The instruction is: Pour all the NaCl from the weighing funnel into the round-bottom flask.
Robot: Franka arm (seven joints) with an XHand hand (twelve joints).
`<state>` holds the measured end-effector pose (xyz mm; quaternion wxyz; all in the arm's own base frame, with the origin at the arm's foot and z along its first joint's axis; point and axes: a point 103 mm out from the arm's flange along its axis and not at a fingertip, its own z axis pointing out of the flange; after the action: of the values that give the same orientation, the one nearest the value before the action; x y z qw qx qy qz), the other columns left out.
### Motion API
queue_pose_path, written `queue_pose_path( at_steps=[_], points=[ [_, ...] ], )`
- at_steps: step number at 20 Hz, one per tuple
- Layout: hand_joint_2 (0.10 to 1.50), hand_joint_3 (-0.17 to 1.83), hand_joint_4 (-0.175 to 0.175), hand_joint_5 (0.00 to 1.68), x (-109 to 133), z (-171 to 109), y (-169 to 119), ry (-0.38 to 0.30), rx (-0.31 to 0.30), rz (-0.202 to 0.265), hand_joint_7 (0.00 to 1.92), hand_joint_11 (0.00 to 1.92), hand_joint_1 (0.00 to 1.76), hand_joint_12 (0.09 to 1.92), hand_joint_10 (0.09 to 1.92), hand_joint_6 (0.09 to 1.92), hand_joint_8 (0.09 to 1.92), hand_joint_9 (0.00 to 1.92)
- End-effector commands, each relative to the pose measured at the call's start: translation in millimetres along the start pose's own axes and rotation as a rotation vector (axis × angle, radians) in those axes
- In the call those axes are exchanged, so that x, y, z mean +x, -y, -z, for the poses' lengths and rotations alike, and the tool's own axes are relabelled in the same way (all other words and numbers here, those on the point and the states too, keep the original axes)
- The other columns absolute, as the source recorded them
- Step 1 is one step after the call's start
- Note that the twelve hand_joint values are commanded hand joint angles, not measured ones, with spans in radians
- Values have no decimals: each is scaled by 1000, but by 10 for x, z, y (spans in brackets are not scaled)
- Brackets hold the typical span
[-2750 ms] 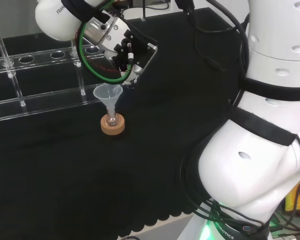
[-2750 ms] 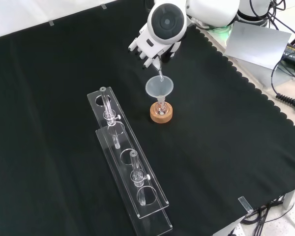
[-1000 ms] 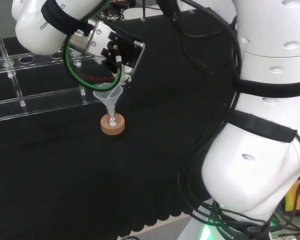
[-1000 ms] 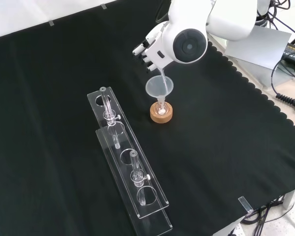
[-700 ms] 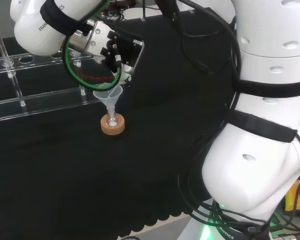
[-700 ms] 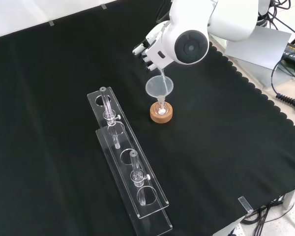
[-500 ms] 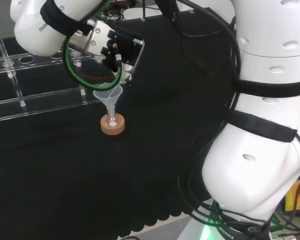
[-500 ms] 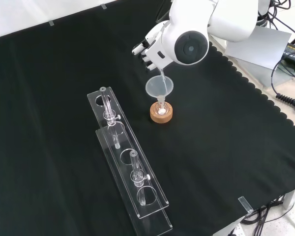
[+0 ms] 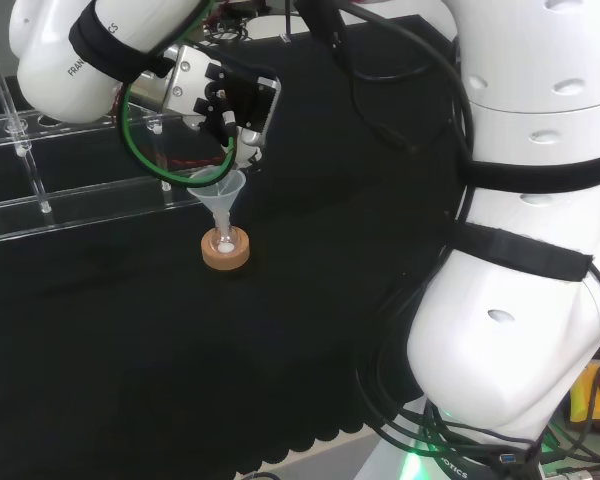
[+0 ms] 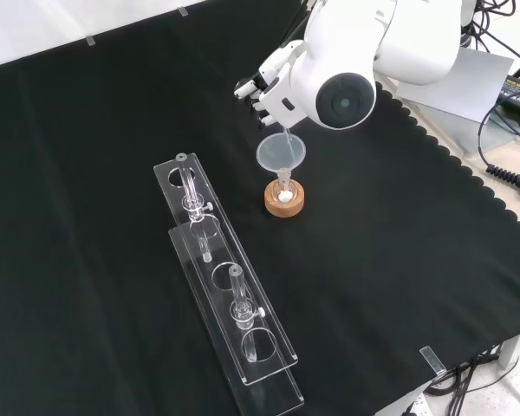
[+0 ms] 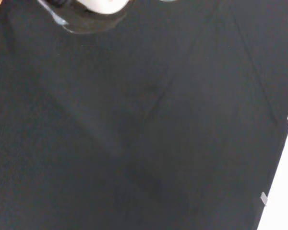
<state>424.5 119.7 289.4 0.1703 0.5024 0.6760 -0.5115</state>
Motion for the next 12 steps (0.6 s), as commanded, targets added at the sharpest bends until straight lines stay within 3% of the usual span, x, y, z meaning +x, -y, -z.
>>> queue_pose_path(
  at_steps=[1,12],
  points=[
    [1092,3,175,1007,-9,61,22,43,-5,-4,981,668,1032,1187,363,961,568,1099],
    [1093,3,175,1006,54,134,37,76,-2,-2,979,666,1031,1188,362,963,569,1099]
  ],
)
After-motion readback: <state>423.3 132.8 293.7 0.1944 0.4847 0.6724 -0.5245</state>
